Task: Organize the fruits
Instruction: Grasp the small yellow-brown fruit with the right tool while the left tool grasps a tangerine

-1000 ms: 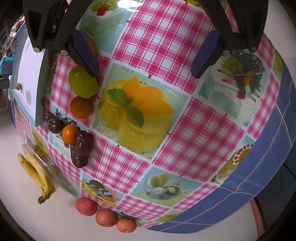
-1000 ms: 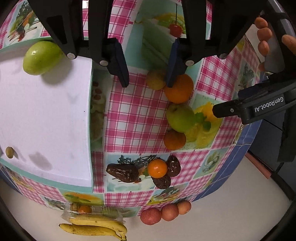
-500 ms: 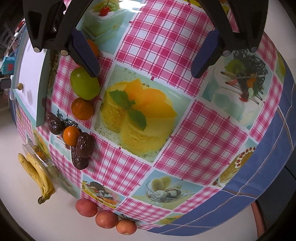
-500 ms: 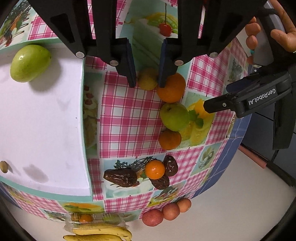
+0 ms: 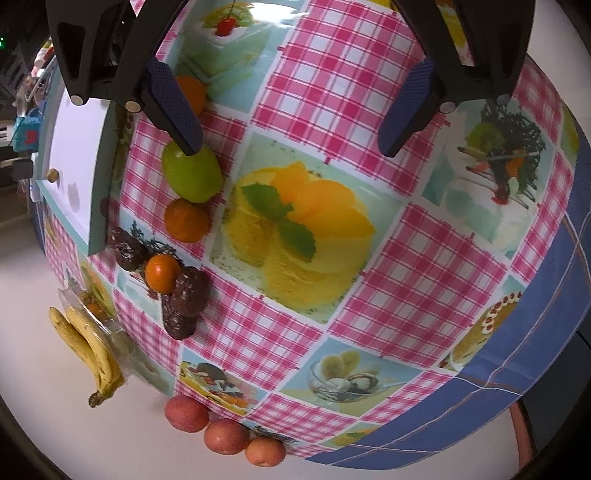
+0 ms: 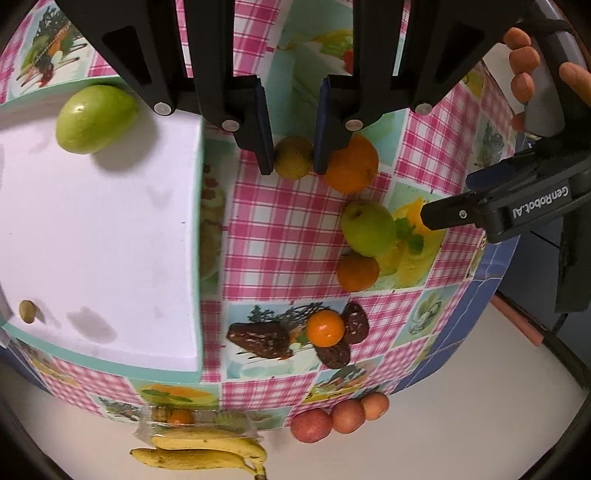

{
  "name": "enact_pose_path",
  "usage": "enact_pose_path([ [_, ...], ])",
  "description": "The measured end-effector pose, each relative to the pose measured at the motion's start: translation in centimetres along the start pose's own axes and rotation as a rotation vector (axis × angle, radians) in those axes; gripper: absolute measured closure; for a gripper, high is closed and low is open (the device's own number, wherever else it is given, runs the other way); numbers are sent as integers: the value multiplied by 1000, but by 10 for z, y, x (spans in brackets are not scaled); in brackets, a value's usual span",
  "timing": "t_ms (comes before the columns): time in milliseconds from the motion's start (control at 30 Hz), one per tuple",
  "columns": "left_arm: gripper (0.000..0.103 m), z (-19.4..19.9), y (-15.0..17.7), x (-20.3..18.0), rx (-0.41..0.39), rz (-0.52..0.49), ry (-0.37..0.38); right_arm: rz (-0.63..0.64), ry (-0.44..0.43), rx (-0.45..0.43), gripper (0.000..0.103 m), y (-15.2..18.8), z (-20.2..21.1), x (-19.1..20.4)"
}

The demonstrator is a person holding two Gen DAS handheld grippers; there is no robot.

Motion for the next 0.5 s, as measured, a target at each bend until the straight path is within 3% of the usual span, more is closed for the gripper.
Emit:
enact_pose_path([
  [233, 7, 2, 1, -17, -4, -29, 30, -49, -20, -56, 81, -12, 22, -12],
  [300, 13, 2, 3, -22, -2, -44, 38, -58, -17, -73, 81, -15, 28, -14],
  [500, 19, -2, 8, -43, 18, -81, 96, -103, -37, -123, 81, -26, 49, -30],
])
Point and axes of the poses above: each gripper's, at about its wrist camera, not at the fingertips, and z roughly against the way its jaws point, x to its left, y to its underside, the point moved 7 cm from there along -z, roughly the way its jaws point, and after that the axes turned 15 degrees about -z, right-handed, at the moved point
